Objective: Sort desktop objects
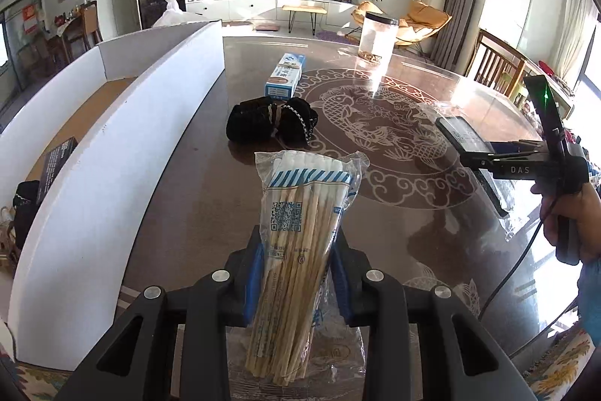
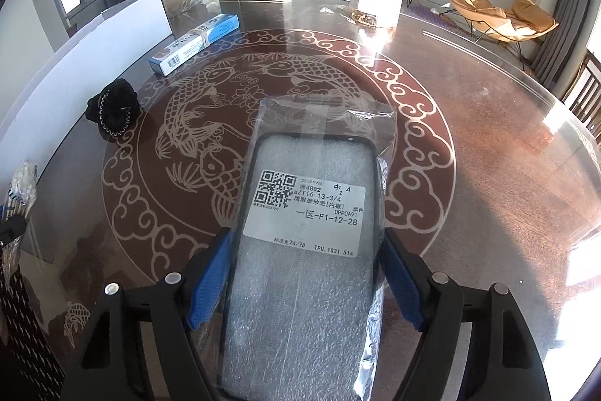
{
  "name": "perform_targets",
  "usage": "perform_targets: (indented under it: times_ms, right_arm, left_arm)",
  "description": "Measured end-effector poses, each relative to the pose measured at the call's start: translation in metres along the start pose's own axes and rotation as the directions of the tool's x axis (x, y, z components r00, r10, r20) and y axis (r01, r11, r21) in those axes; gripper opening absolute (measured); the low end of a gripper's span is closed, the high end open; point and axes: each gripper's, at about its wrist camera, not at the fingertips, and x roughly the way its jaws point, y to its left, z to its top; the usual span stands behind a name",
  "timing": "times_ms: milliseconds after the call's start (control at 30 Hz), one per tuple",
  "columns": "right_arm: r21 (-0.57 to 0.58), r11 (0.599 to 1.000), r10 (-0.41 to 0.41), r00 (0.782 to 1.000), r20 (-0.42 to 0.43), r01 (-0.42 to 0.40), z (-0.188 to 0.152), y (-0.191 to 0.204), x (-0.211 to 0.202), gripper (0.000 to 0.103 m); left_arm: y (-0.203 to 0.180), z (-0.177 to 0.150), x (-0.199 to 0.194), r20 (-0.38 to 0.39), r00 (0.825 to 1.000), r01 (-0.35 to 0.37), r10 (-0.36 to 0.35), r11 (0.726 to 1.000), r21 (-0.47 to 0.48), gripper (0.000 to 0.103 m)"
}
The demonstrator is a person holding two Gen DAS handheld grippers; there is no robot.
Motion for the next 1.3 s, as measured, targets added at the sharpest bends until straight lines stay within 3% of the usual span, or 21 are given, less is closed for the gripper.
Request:
perform_targets:
  times_ms: [167, 367, 467, 700, 800, 900, 1000, 1133, 1300]
  right_arm:
    - [-0.023, 0.999, 0.046, 0.997, 0.068, -0.044, 0.014, 0.019, -0.040, 0.077]
    - [-0.135, 0.980, 0.162, 0.976, 0.144, -0.143, 0.080, 0.089, -0.073, 0.077]
    - [-0.217, 0.955, 0.245, 0.952, 0.184, -0.204, 0.126, 0.146, -0.086, 0.077]
    - [-0.369, 0.852, 0.464, 0.863, 0.201, -0.372, 0.220, 0.308, -0.084, 0.077]
    - [-0.422, 0.824, 0.476, 0.866, 0.152, -0.378, 0.244, 0.372, -0.049, 0.077]
    - [-0.434, 0.819, 0.452, 0.888, 0.085, -0.376, 0.255, 0.414, -0.001, 0.077]
    - [-0.426, 0.820, 0.431, 0.902, 0.019, -0.383, 0.256, 0.438, 0.045, 0.077]
    - [-0.375, 0.816, 0.443, 0.893, -0.083, -0.440, 0.249, 0.442, 0.085, 0.081]
    - [-0.353, 0.804, 0.511, 0.860, -0.004, -0.479, 0.238, 0.405, 0.059, 0.095]
  left_arm:
    - [0.038, 0.015, -0.041, 0.077, 0.997, 0.002, 0.005, 0.996, -0.090, 0.032]
    - [0.113, 0.041, -0.083, 0.122, 0.986, -0.090, 0.110, 0.983, -0.158, 0.032]
    - [0.162, 0.056, -0.089, 0.100, 0.976, -0.170, 0.193, 0.965, -0.199, 0.032]
    - [0.263, 0.075, -0.065, -0.022, 0.955, -0.288, 0.296, 0.904, -0.316, 0.032]
    - [0.288, 0.080, -0.040, -0.096, 0.946, -0.323, 0.309, 0.891, -0.319, 0.032]
    - [0.298, 0.081, -0.019, -0.146, 0.943, -0.331, 0.299, 0.889, -0.315, 0.032]
    - [0.304, 0.078, 0.003, -0.220, 0.934, -0.342, 0.281, 0.882, -0.324, 0.039]
    - [0.298, 0.072, 0.015, -0.242, 0.913, -0.392, 0.329, 0.873, -0.291, 0.082]
    - [0.270, 0.071, -0.012, -0.121, 0.926, -0.378, 0.358, 0.883, -0.279, 0.082]
